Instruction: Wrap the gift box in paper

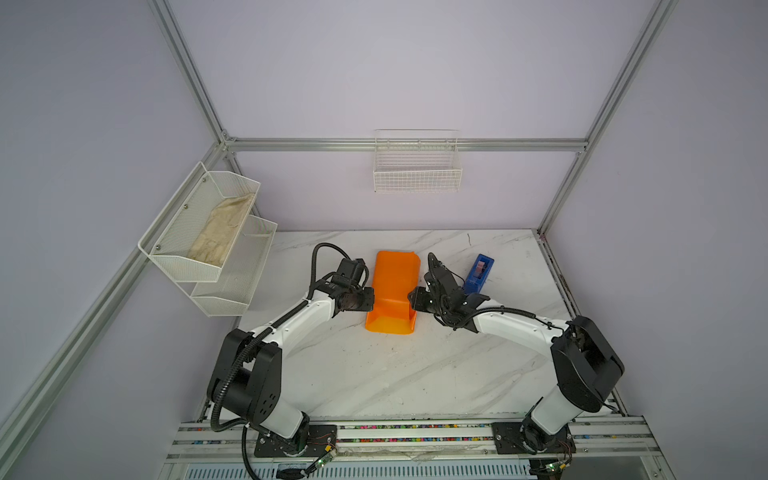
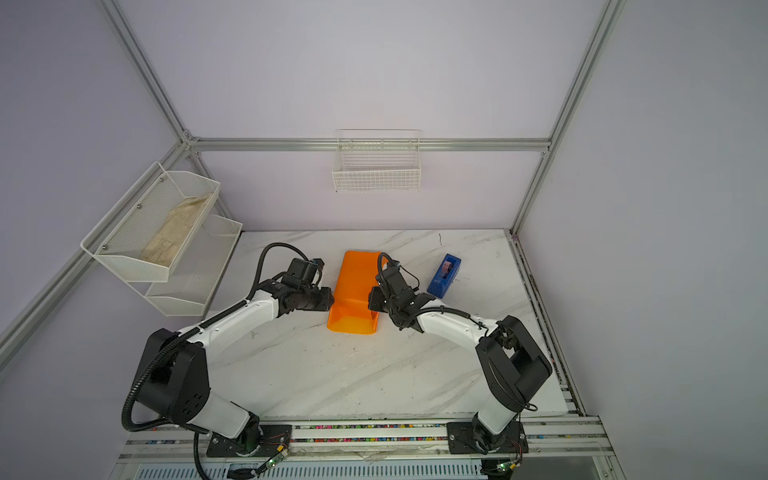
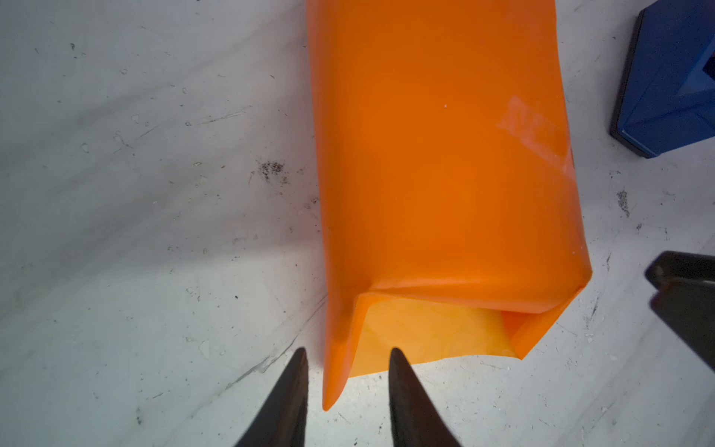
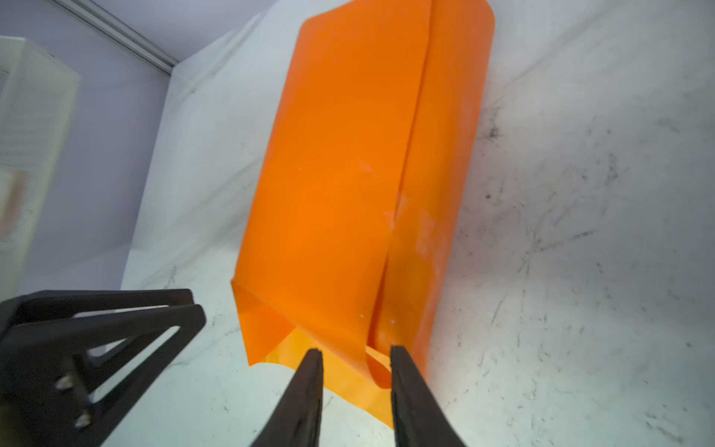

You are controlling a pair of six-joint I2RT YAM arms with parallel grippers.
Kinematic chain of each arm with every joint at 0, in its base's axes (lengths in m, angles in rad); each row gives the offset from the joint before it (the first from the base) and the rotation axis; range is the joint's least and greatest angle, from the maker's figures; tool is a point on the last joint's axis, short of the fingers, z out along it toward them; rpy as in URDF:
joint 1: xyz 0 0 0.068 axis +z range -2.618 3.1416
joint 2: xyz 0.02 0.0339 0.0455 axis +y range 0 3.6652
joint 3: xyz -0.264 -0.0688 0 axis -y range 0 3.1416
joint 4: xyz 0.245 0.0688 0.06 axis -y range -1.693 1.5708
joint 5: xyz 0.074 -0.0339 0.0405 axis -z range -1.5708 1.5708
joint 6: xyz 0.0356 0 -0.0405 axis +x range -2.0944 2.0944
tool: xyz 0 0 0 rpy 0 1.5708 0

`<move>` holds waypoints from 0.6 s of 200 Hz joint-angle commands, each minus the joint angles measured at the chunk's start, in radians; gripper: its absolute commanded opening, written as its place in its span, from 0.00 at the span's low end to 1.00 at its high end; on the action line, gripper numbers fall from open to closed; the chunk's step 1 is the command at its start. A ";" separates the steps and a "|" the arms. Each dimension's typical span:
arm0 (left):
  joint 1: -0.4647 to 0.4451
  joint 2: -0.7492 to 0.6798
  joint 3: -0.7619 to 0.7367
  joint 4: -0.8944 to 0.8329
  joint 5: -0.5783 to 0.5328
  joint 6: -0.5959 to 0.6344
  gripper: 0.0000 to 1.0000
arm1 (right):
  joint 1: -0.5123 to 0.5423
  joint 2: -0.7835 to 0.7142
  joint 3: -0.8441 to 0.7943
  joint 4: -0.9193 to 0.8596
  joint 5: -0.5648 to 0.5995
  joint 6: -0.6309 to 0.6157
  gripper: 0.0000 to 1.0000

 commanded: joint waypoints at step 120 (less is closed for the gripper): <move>0.047 0.161 0.043 0.009 0.096 -0.005 0.33 | -0.022 0.264 0.217 -0.174 -0.096 -0.203 0.14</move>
